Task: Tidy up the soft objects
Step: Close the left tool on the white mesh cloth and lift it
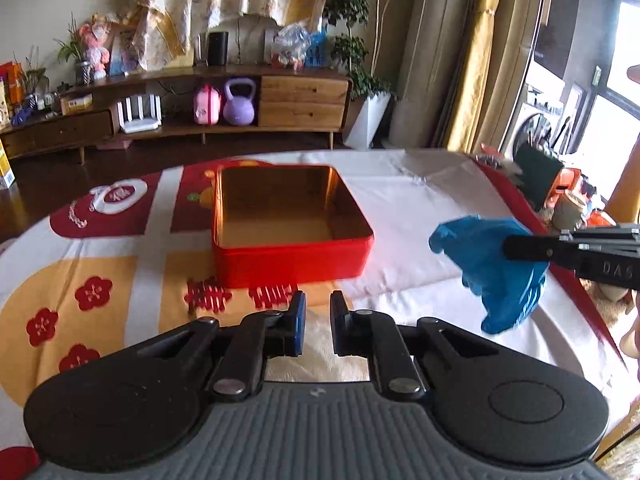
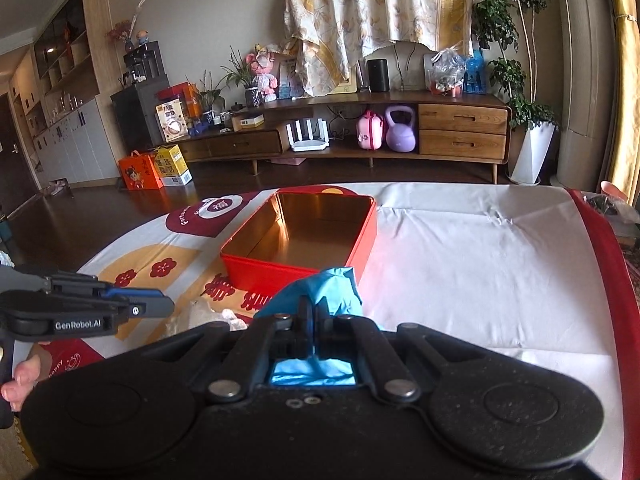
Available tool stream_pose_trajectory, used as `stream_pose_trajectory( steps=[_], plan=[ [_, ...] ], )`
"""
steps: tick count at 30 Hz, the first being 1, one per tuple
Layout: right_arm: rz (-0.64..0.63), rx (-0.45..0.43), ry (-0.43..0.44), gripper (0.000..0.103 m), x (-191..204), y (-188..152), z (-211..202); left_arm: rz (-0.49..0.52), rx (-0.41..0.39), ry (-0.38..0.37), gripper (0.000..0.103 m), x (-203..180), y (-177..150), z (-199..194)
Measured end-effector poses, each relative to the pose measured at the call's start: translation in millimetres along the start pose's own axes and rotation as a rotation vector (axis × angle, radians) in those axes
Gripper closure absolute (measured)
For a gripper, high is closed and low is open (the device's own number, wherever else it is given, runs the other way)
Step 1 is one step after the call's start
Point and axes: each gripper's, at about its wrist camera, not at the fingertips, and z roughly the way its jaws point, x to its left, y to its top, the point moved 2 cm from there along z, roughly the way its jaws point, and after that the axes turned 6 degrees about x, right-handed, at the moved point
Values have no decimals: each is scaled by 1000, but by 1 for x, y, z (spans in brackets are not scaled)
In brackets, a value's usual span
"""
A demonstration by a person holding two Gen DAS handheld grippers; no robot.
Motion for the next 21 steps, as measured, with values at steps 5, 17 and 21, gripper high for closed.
stream_pose_trajectory(
  steps=[5, 17, 21],
  plan=[
    [15, 18, 8, 102, -1, -10, 1, -13, 37, -26, 88, -1, -21, 2],
    [26, 29, 21, 102, -2, -21, 0, 16, 100, 49, 14, -15, -35, 27],
    [33, 36, 23, 102, -4, -25, -1, 66, 120, 88, 14, -22, -38, 44]
  ],
)
